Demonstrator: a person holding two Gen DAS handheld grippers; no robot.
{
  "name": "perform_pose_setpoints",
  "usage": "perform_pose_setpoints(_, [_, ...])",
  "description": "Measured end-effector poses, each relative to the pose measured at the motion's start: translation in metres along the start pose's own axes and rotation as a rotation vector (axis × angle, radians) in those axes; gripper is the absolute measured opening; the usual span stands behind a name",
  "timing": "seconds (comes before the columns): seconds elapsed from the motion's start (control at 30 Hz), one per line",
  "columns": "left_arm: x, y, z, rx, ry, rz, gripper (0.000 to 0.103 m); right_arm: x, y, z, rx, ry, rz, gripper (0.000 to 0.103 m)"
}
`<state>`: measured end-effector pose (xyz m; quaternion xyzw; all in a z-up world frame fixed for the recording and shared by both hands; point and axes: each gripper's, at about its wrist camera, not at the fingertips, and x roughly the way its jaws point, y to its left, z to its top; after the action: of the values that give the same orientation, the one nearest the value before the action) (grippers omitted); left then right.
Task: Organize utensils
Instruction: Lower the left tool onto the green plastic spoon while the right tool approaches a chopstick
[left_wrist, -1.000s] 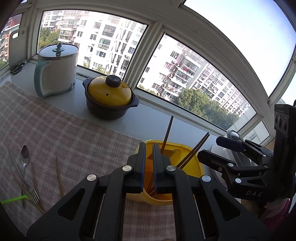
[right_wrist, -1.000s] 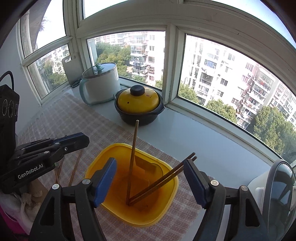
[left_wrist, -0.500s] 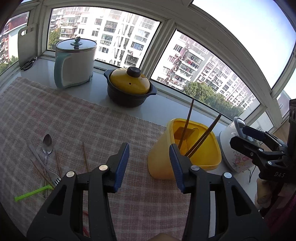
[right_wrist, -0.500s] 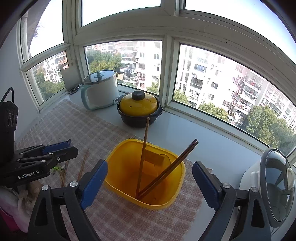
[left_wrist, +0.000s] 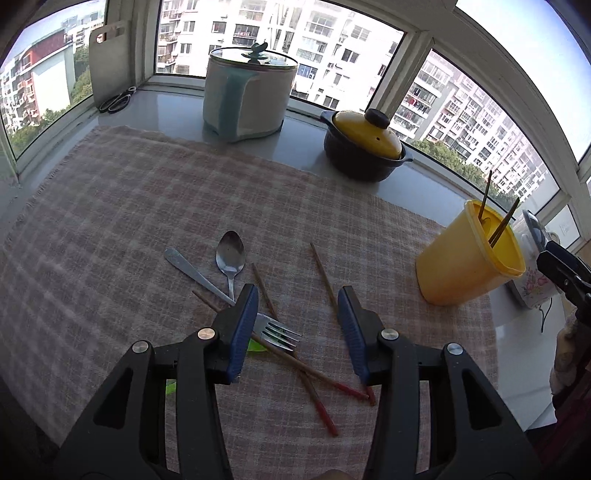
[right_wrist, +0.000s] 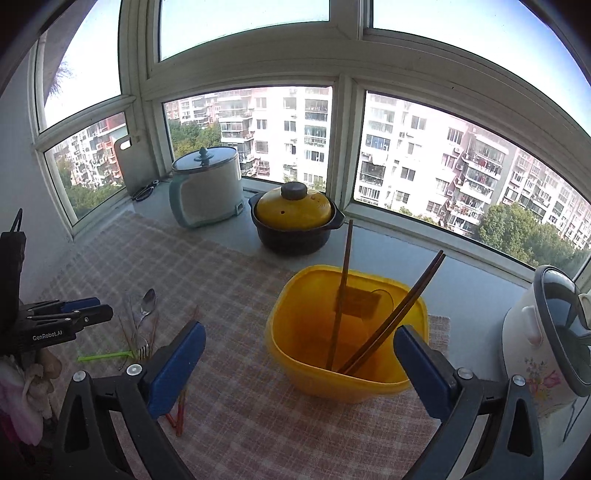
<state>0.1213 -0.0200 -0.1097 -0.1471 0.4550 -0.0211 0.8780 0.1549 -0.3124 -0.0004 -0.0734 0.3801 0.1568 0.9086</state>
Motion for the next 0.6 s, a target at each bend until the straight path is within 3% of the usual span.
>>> perform_pose_setpoints(0.27, [0.015,0.061,-0.015,0.0,0.119,-0.027,0.045,0.023,0.047,-0.019,-0.021,0.075,0.008,0.103])
perform_pose_setpoints(0.37, [0.023,0.073,-0.018,0.022,0.157,-0.041,0.039,0.033,0.06,-0.026,-0.01,0.116,0.029,0.102])
perform_pose_setpoints(0.53, [0.035,0.083,-0.02,0.082,0.229,-0.109,0.035,0.051,0.078,-0.038,0.011,0.184,0.051,0.094])
perform_pose_setpoints(0.6, [0.04,0.082,-0.022,0.123,0.254,-0.124,0.034,0.057,0.086,-0.042,0.018,0.217,0.073,0.087])
